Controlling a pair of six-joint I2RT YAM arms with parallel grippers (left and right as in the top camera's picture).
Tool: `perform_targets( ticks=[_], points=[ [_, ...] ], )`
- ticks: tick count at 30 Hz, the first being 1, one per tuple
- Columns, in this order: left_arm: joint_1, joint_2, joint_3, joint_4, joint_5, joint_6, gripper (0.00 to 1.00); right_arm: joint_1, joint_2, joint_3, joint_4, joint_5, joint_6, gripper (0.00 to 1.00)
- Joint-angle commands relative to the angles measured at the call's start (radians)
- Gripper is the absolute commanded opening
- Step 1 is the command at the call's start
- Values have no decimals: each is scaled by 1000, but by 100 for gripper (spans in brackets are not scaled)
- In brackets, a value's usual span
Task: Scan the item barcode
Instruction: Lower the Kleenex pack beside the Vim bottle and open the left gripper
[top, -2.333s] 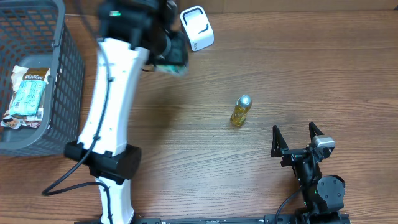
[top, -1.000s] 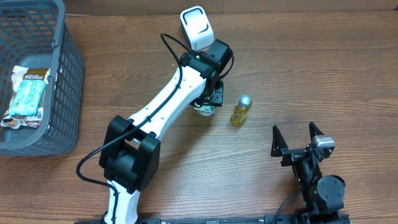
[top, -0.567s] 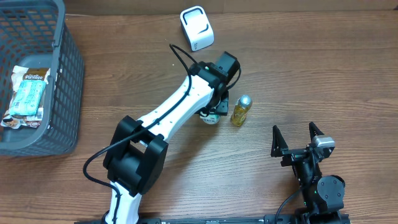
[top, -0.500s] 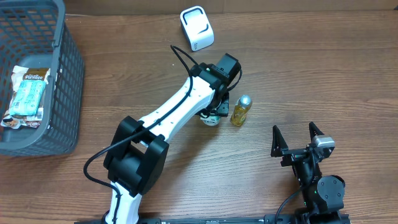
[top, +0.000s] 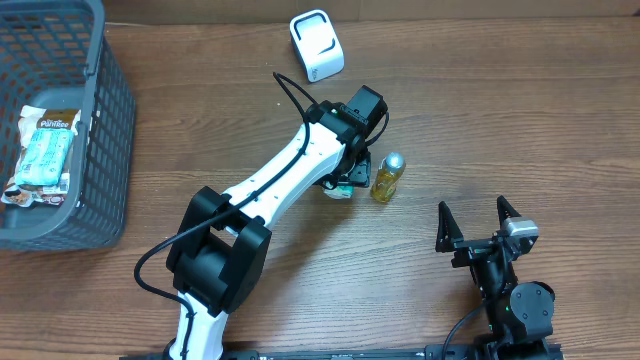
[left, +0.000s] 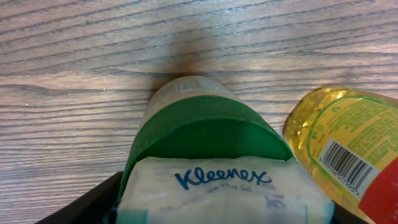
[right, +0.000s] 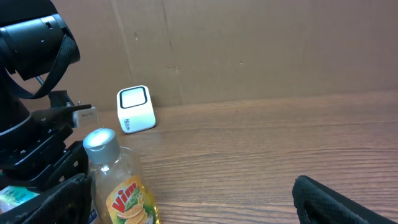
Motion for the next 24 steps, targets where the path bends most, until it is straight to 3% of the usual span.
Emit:
perform_targets(
  ticks=[1,3,9,24],
  points=[
    [5,-11,1,3,-26,-1,73,-3,-7,-11,7,-5,-4,100],
    [6,-11,2,3,-27,10,78,-3,-7,-11,7,-5,-5,100],
    [6,-11,2,4,-27,42,82,-3,-7,-11,7,-5,-4,100],
    [98,-36,246,-102,-27,201,82,-3,-7,-11,7,-5,-4,100]
  ],
)
